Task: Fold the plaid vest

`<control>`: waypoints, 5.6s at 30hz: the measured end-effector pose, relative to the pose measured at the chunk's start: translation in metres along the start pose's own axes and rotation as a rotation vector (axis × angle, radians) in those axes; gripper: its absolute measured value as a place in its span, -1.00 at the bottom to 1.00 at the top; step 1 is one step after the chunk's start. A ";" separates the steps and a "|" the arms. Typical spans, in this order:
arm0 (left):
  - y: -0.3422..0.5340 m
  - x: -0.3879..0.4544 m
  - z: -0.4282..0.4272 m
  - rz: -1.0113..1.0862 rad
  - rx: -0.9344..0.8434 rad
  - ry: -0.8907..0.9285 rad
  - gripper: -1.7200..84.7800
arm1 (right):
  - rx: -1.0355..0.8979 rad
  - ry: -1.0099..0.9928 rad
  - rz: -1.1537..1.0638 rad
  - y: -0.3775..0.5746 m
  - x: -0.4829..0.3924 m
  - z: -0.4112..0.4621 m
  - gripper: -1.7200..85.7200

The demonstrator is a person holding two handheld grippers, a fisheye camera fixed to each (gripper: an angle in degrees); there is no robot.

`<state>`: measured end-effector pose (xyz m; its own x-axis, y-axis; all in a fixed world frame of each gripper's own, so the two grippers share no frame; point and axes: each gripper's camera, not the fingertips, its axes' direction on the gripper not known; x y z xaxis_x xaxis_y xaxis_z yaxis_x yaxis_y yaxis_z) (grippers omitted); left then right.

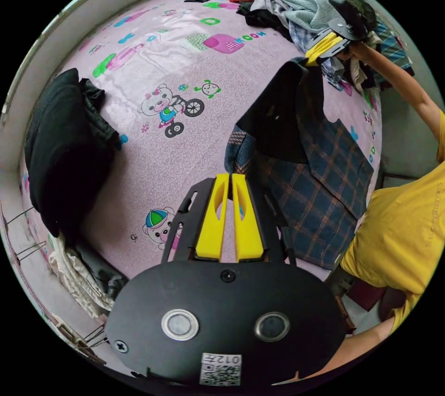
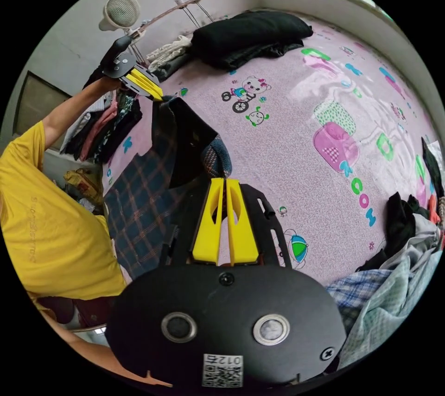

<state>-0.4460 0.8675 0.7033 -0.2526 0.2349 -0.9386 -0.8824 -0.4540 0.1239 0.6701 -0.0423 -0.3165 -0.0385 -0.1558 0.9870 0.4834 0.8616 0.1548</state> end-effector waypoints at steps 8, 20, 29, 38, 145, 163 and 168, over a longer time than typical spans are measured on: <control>0.061 0.125 -0.109 0.078 0.106 -0.094 -0.96 | 0.110 0.031 -0.118 0.096 -0.130 -0.052 -0.95; 0.175 0.354 -0.167 0.243 0.095 -0.271 -0.96 | 0.075 0.042 -0.196 0.259 -0.294 -0.020 -0.95; 0.222 0.478 -0.128 0.289 -0.017 -0.274 -0.96 | -0.037 -0.012 -0.176 0.341 -0.356 0.063 -0.95; 0.251 0.537 -0.100 0.226 -0.045 -0.270 -0.96 | -0.094 0.088 -0.200 0.397 -0.412 0.139 -0.95; 0.117 0.259 -0.097 -0.422 0.098 0.161 -0.95 | 0.121 0.220 0.451 0.308 -0.227 0.259 -0.96; 0.204 0.233 -0.082 -0.602 -0.035 0.035 -0.95 | -0.030 0.011 0.356 0.335 -0.242 0.275 -0.96; 0.242 0.215 -0.072 -0.730 0.025 0.196 -0.95 | -0.099 0.086 0.447 0.367 -0.239 0.304 -0.96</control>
<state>-0.6852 0.7467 0.5088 0.4723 0.3105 -0.8249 -0.8080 -0.2215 -0.5459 0.5904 0.4580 -0.4831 0.2631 0.1770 0.9484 0.5176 0.8036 -0.2936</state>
